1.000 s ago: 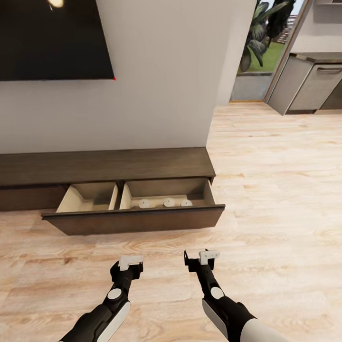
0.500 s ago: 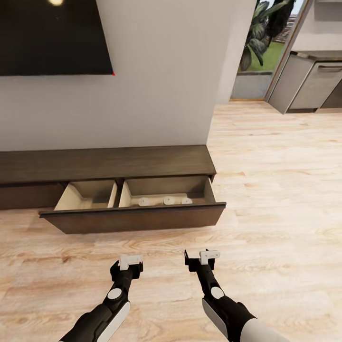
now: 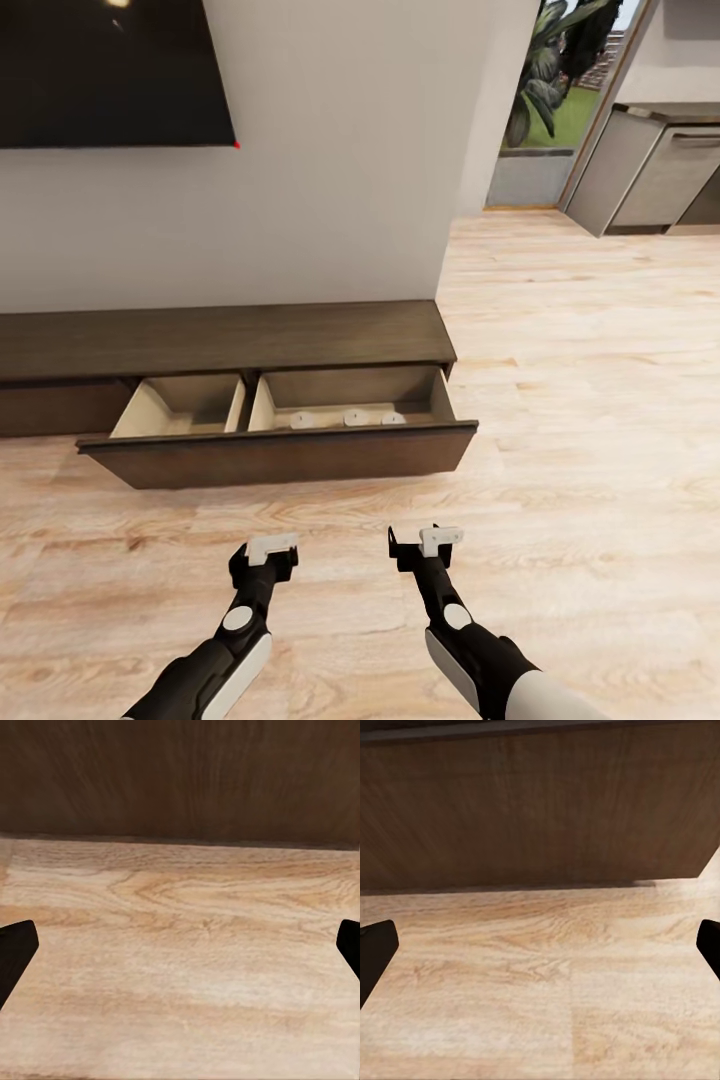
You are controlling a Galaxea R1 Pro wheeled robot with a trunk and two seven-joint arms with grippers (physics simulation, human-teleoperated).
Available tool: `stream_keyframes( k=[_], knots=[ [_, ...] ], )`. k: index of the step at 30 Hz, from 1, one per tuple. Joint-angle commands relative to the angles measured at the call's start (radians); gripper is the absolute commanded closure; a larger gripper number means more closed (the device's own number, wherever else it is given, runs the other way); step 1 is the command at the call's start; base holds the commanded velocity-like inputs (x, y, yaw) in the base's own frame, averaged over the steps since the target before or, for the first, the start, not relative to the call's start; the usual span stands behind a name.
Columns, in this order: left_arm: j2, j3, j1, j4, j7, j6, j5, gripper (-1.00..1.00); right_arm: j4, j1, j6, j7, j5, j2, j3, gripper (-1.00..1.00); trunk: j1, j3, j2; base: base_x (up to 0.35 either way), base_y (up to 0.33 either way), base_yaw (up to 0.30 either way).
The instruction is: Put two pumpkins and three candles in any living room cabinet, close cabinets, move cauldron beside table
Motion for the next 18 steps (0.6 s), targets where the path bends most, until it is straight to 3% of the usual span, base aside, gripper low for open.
stream_keyframes(
  k=[1, 6, 13, 18],
  knots=[
    [0.000, -0.007, -0.001, -0.001, 0.009, -0.009, 0.011, -1.00, 0.000, -0.001, -0.007, -0.007, -0.007, -0.001, 0.008, -1.00, 0.004, -0.004, -0.008, 0.000, 0.000, 0.000],
    [-0.002, -0.009, -0.001, -0.046, 0.015, -0.012, 0.011, -1.00, 0.001, -0.001, -0.111, -0.008, -0.010, -0.001, 0.008, -1.00, 0.023, -0.020, -0.043, 0.000, 0.000, 0.000],
    [-0.002, -0.009, -0.001, -0.079, 0.014, -0.034, 0.010, -1.00, 0.003, -0.001, -0.135, -0.008, -0.014, -0.002, 0.008, -1.00, 0.050, -0.041, -0.092, 0.000, 0.000, 0.000],
    [-0.003, -0.007, -0.001, -0.071, 0.004, -0.112, 0.011, -1.00, 0.003, -0.001, -0.135, -0.008, -0.016, -0.002, 0.008, -1.00, 0.069, -0.057, -0.127, 0.000, 0.000, 0.000]
  ],
)
